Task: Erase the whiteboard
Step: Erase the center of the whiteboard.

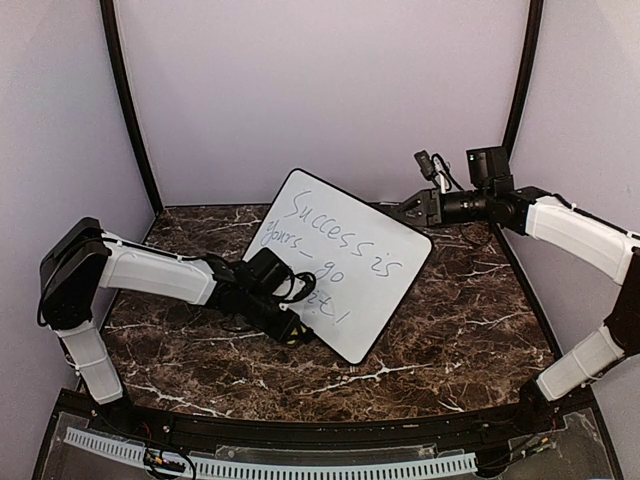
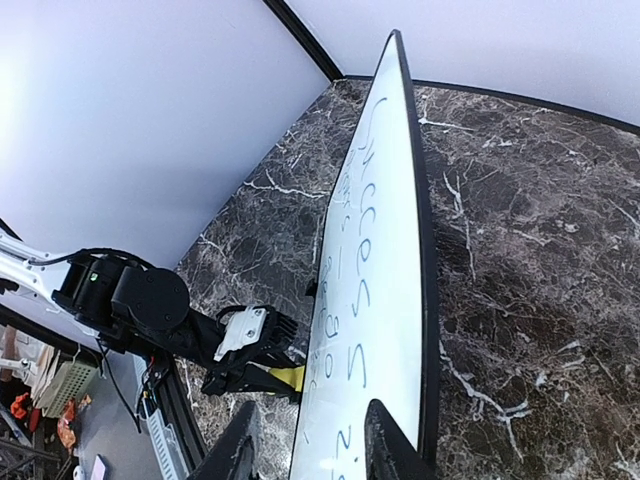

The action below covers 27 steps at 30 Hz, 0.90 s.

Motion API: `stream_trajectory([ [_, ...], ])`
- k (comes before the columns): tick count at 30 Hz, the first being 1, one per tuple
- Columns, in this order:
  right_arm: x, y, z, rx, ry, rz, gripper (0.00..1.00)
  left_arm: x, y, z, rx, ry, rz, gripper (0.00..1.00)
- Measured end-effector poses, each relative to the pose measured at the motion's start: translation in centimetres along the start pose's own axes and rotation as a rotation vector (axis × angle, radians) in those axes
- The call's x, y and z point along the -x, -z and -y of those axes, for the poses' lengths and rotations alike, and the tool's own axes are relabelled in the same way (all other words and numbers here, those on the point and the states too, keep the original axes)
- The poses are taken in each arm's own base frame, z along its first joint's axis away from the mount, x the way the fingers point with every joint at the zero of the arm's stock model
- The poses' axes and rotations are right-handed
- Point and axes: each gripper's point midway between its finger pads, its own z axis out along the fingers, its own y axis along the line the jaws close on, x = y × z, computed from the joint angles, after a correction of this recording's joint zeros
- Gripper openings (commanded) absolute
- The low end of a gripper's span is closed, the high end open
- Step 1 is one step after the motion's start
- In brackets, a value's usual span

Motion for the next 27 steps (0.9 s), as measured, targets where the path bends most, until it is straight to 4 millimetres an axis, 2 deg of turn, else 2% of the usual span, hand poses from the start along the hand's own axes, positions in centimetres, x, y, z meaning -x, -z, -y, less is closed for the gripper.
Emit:
stream_trajectory([
  [13, 0.2, 0.1, 0.5, -0.032, 0.037, 0.010, 0.51, -0.1, -0.5, 2.2, -0.050, -0.051, -0.016, 0.20],
  [20, 0.7, 0.5, 1.4, -0.100, 0.045, 0.033, 0.53, -0.3, -0.6, 3.7, -0.086, -0.091, -0.024, 0.20],
  [27, 1.1, 1.0, 2.6, -0.156, 0.040, 0.052, 0.56, -0.5, -0.6, 3.6, -0.082, -0.090, -0.032, 0.19],
])
